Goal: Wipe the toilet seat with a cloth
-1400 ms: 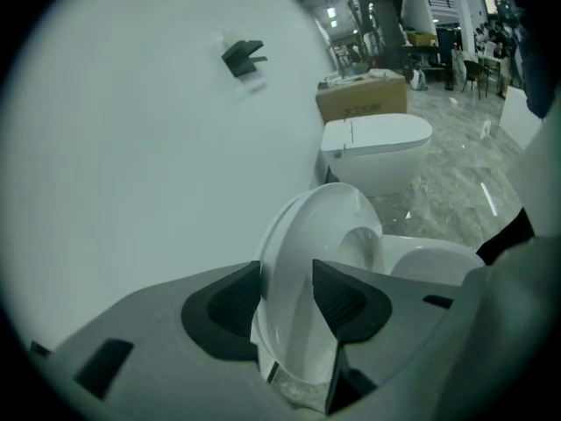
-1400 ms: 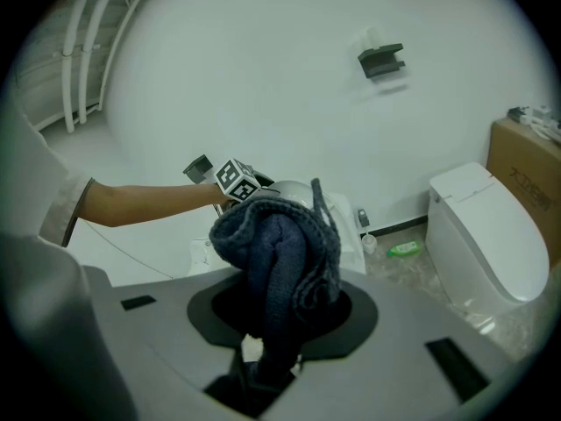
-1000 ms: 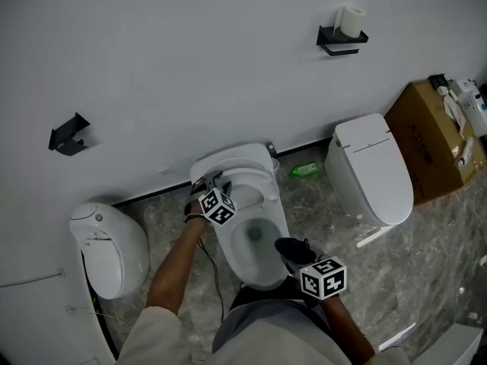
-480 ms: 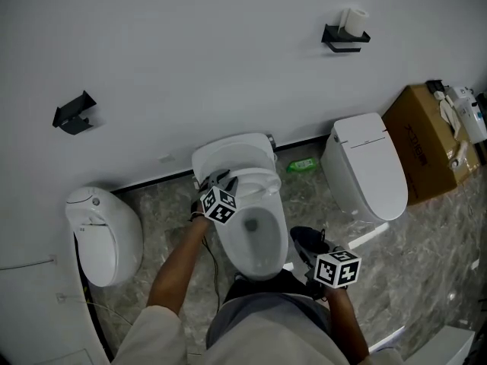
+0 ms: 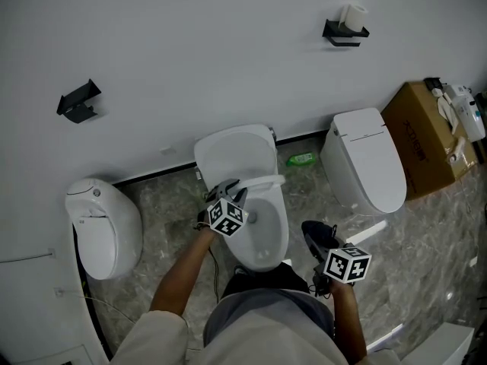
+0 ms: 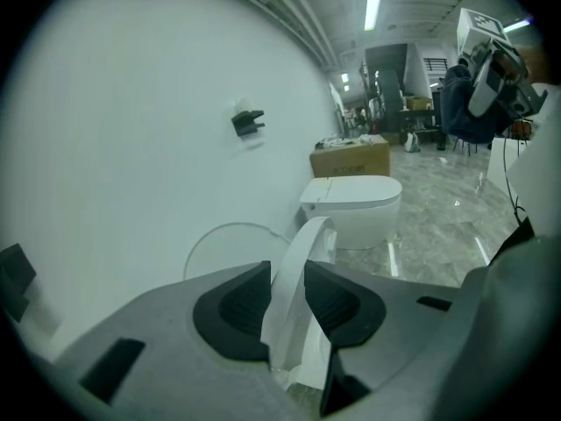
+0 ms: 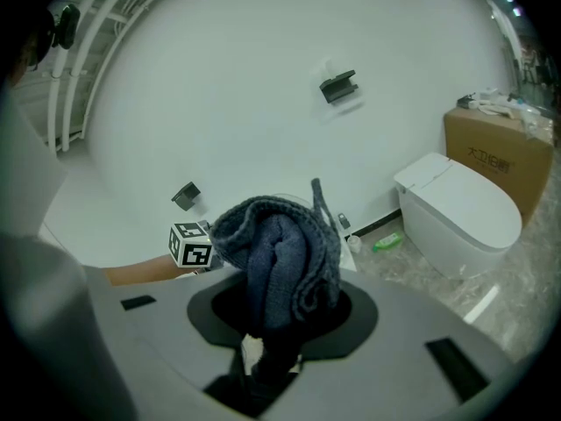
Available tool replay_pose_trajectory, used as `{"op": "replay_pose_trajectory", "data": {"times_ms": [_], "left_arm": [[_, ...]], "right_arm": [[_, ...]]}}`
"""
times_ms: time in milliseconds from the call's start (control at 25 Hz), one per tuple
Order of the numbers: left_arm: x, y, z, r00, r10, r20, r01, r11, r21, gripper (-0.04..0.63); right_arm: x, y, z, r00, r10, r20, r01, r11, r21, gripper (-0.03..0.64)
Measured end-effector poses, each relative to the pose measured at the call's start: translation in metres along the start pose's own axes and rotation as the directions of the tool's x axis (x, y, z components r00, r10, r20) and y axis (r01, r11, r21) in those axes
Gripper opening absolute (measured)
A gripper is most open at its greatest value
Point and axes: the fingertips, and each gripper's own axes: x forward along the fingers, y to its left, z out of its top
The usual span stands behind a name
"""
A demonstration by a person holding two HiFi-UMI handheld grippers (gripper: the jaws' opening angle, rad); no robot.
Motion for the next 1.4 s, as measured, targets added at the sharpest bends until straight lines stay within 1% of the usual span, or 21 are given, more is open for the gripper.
{"op": "replay_pose_trajectory", "data": {"times_ms": [200, 360, 520, 680, 840, 960, 1080, 1200, 1400], "left_arm": [[-0.016, -0.038, -0.009, 0.999, -0.041, 0.008, 0.040, 0.998, 0.039, 0.107], [-0.028, -0.071, -0.017, 0.999, -0.048, 0.007, 0.047, 0.996, 0.079, 0.107], [-0.038, -0.107, -0.029, 0.998, -0.067, 0.012, 0.065, 0.992, 0.110, 0.109], [-0.044, -0.138, -0.040, 0.997, -0.073, 0.003, 0.072, 0.990, 0.124, 0.112], [-0.050, -0.170, -0.054, 0.993, -0.117, -0.004, 0.116, 0.984, 0.137, 0.117], [-0.052, -0.190, -0.065, 0.989, -0.149, -0.013, 0.150, 0.979, 0.136, 0.121], [-0.052, -0.207, -0.076, 0.987, -0.160, -0.011, 0.160, 0.978, 0.132, 0.124], [-0.053, -0.224, -0.087, 0.981, -0.192, -0.016, 0.193, 0.976, 0.105, 0.126], [-0.052, -0.249, -0.100, 0.961, -0.274, -0.024, 0.275, 0.961, 0.033, 0.133]], "right_arm": [[-0.007, 0.008, -0.016, 1.000, 0.007, 0.004, -0.007, 1.000, 0.017, 0.106], [-0.013, 0.012, -0.030, 1.000, 0.006, -0.003, -0.006, 1.000, 0.030, 0.106], [-0.019, 0.011, -0.050, 0.999, -0.014, -0.033, 0.016, 0.999, 0.036, 0.106], [-0.024, 0.010, -0.063, 0.998, -0.029, -0.060, 0.032, 0.998, 0.051, 0.106], [-0.026, 0.011, -0.079, 0.994, -0.040, -0.097, 0.045, 0.998, 0.051, 0.106], [-0.025, 0.012, -0.091, 0.992, -0.041, -0.122, 0.048, 0.997, 0.061, 0.106], [-0.019, 0.014, -0.106, 0.987, -0.043, -0.152, 0.053, 0.997, 0.063, 0.106], [-0.016, 0.019, -0.126, 0.978, -0.037, -0.207, 0.047, 0.998, 0.045, 0.106], [-0.013, 0.022, -0.157, 0.955, -0.029, -0.297, 0.039, 0.999, 0.029, 0.106]]}}
